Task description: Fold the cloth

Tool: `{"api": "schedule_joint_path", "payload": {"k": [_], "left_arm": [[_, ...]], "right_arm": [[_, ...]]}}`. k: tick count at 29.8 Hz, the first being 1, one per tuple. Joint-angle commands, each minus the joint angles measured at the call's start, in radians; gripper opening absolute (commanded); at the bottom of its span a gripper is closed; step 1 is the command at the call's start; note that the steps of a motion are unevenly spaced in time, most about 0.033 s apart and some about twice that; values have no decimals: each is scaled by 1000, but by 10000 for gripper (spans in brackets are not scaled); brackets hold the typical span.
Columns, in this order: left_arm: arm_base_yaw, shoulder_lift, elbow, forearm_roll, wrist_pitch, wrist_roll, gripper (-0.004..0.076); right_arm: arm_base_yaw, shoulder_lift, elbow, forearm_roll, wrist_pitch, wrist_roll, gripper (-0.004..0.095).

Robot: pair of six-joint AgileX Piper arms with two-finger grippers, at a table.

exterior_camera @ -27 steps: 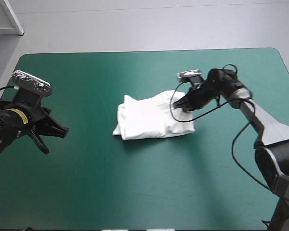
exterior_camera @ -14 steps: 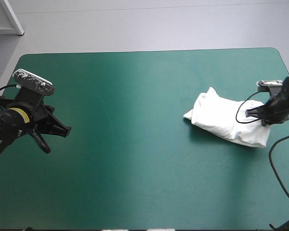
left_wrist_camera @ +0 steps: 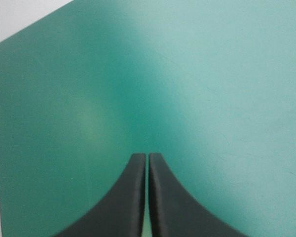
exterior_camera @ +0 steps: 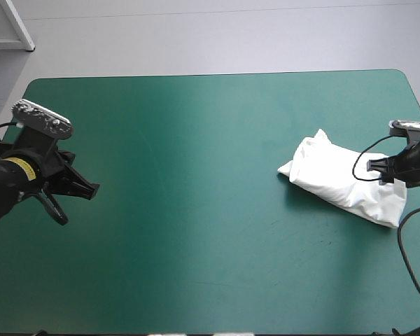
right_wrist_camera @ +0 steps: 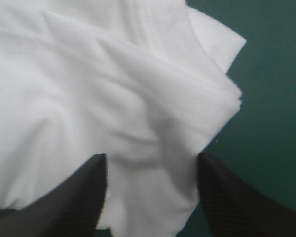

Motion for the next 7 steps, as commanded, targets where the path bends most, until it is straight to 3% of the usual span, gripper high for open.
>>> {"api": "schedule_joint_path", "payload": {"k": [1,3,5,7], "left_arm": [[-1,-49,-57,52,-70,-32,19],[-1,-74,-67,67,-77,-51,19],[-1,-103,-69,75,-82,-51,19],[-1,-144,-69,100,-82,-57,19]], "right_arm": [[0,-130,-67,96,0,-14,762],[15,-216,-97,213,2,-89,661],[31,-323,-121,303,3,-149,460],[50,-443,-137,361,-10,-221,137]]}}
